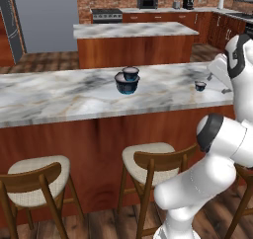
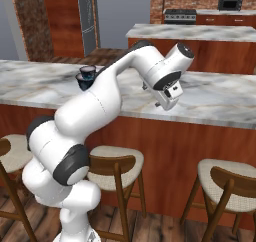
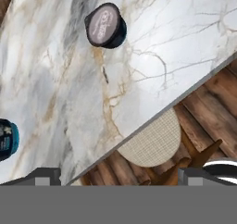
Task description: Stack the yogurt containers by placing the smaller containers on top of the larger containers.
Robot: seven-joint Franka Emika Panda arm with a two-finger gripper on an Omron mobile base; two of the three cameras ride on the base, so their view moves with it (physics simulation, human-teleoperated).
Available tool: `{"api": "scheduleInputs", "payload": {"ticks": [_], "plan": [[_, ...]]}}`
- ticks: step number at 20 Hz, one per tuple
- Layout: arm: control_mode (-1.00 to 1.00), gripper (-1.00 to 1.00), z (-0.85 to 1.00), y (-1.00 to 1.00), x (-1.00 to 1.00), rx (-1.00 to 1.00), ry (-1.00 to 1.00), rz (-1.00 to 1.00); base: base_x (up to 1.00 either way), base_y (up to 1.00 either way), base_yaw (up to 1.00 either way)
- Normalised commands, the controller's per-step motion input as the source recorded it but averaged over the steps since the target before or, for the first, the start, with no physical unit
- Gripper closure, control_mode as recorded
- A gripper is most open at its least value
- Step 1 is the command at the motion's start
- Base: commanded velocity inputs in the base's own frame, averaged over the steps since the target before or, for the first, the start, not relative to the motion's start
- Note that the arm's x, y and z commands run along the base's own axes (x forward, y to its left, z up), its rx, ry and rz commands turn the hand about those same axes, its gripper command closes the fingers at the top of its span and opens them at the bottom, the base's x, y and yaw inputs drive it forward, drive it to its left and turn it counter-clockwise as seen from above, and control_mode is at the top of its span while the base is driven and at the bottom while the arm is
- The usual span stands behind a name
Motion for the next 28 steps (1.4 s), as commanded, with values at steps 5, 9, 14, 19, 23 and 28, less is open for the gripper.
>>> {"api": "scheduleInputs", "payload": {"ticks": [5, 9, 14, 19, 23, 28], "plan": [[-1.0, -1.0, -0.13, 0.0, 0.27, 0.0, 0.0, 0.06, 0.0, 0.0, 0.0], [-1.0, -1.0, -0.09, 0.0, 0.18, 0.0, 0.0, 0.05, 0.0, 0.0, 0.0], [-1.0, -1.0, -0.04, 0.0, 0.15, 0.0, 0.0, 0.06, 0.0, 0.0, 0.0], [-1.0, -1.0, -0.02, -0.02, 0.11, 0.0, 0.0, 0.06, 0.0, 0.0, 0.0], [-1.0, -1.0, -0.02, -0.07, 0.07, 0.01, 0.0, 0.06, 0.0, 0.0, 0.0], [-1.0, -1.0, -0.04, -0.08, 0.06, 0.01, 0.0, 0.06, 0.0, 0.0, 0.0]]}}
